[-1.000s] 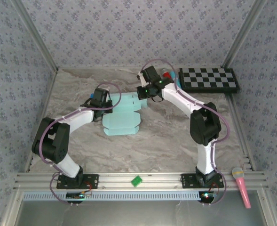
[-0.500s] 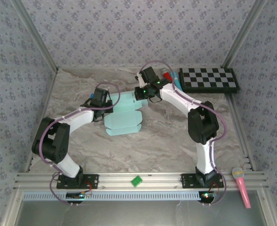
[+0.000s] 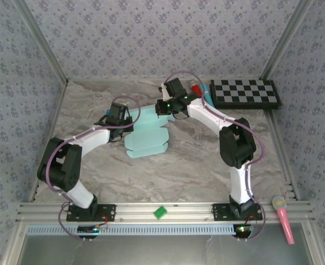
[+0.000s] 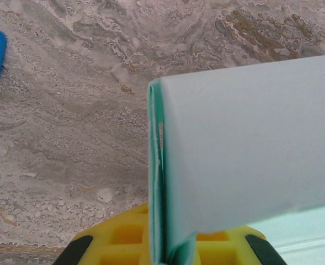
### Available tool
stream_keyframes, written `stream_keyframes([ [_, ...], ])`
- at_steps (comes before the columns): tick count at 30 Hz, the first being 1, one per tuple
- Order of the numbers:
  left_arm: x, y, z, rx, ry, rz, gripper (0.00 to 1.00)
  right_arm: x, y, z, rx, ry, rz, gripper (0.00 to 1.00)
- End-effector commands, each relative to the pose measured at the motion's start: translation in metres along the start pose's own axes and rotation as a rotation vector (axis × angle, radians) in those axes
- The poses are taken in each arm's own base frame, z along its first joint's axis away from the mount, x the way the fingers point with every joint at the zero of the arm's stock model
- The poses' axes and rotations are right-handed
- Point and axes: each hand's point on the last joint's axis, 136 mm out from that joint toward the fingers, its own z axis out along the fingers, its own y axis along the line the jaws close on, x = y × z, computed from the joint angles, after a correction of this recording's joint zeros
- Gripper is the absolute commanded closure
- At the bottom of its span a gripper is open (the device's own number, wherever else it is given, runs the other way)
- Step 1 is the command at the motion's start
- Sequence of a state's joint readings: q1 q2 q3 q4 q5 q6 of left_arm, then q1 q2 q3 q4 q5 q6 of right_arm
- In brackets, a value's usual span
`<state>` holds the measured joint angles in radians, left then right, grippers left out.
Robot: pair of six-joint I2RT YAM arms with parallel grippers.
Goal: Fold the paper box
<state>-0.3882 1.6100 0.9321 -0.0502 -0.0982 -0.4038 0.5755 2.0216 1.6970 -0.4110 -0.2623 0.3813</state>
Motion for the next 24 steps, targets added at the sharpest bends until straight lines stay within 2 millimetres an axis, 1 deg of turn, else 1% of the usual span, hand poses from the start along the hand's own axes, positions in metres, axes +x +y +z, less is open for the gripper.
stream_keyframes([
  [1, -0.016, -0.012, -0.012, 0.041, -0.053, -0.021, 1.00, -0.002, 0.007, -0.005, -0.016, -0.026, 0.008, 1.00],
  [4, -0.017, -0.007, -0.014, 0.018, -0.063, -0.035, 1.00, -0.008, 0.004, -0.022, 0.008, -0.061, 0.002, 1.00],
  [6, -0.018, -0.005, -0.016, 0.008, -0.072, -0.044, 1.00, -0.012, -0.001, -0.036, 0.019, -0.093, 0.012, 1.00],
  [9, -0.020, -0.002, -0.020, -0.005, -0.088, -0.059, 1.00, -0.020, -0.012, -0.062, 0.025, -0.144, 0.034, 1.00],
  [14, -0.030, 0.000, -0.027, -0.015, -0.133, -0.102, 1.00, -0.021, -0.035, -0.096, 0.035, -0.205, 0.087, 1.00],
  [16, -0.035, 0.000, -0.030, -0.016, -0.149, -0.124, 1.00, -0.016, -0.038, -0.101, 0.027, -0.204, 0.091, 1.00],
  [18, -0.039, 0.000, -0.033, -0.016, -0.157, -0.141, 1.00, -0.007, -0.036, -0.101, 0.012, -0.186, 0.073, 1.00],
  [20, -0.042, -0.003, -0.034, -0.007, -0.151, -0.143, 1.00, 0.001, -0.031, -0.099, -0.003, -0.171, 0.046, 1.00],
  [24, -0.045, -0.009, -0.037, 0.014, -0.136, -0.139, 1.00, 0.008, -0.020, -0.092, -0.054, -0.152, 0.017, 1.00],
])
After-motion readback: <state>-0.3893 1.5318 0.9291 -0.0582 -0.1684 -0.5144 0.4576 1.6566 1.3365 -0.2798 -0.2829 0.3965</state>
